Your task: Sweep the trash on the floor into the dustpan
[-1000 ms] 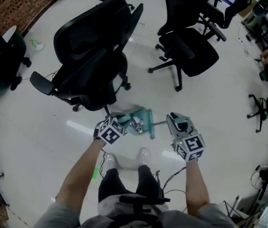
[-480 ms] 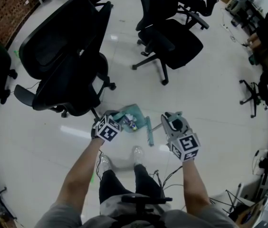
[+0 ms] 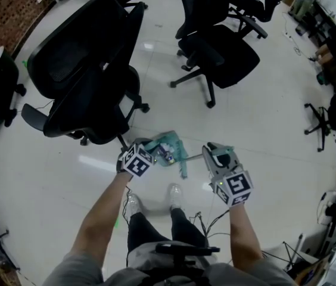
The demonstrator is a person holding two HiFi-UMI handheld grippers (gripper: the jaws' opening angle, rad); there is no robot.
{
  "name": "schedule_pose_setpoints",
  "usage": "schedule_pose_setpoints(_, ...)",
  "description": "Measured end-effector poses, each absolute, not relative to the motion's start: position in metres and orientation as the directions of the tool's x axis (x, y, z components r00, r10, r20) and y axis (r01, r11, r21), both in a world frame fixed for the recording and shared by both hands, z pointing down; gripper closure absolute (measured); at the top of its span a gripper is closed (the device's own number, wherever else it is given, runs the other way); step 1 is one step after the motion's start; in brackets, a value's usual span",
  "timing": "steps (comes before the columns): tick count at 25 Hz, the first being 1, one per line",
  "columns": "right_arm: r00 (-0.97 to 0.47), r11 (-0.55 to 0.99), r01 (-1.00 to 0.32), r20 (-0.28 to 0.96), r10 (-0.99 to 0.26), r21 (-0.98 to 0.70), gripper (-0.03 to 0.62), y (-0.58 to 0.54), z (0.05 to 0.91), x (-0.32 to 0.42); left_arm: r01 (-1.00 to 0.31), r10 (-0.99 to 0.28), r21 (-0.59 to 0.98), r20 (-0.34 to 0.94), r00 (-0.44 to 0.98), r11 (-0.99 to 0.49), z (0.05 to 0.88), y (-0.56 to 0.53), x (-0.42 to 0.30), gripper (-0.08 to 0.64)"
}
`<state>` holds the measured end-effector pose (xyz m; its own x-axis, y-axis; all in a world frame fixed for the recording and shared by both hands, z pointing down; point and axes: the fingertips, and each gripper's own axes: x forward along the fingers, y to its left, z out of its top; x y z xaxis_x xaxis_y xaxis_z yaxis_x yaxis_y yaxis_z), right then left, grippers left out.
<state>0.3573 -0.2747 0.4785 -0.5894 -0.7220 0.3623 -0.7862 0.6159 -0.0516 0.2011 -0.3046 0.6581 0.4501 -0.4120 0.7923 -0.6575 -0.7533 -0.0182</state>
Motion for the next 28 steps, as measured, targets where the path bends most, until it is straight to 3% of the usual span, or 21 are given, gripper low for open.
schedule_pose_setpoints(28, -0.61, 0.631, -0.773, 0.347, -0.712, -0.063, 0.528, -0.283, 0.468, 0.342, -0.646, -0.377, -0.017, 0.823, 0.425, -0.763, 0.665, -0.304, 0.195, 0.456)
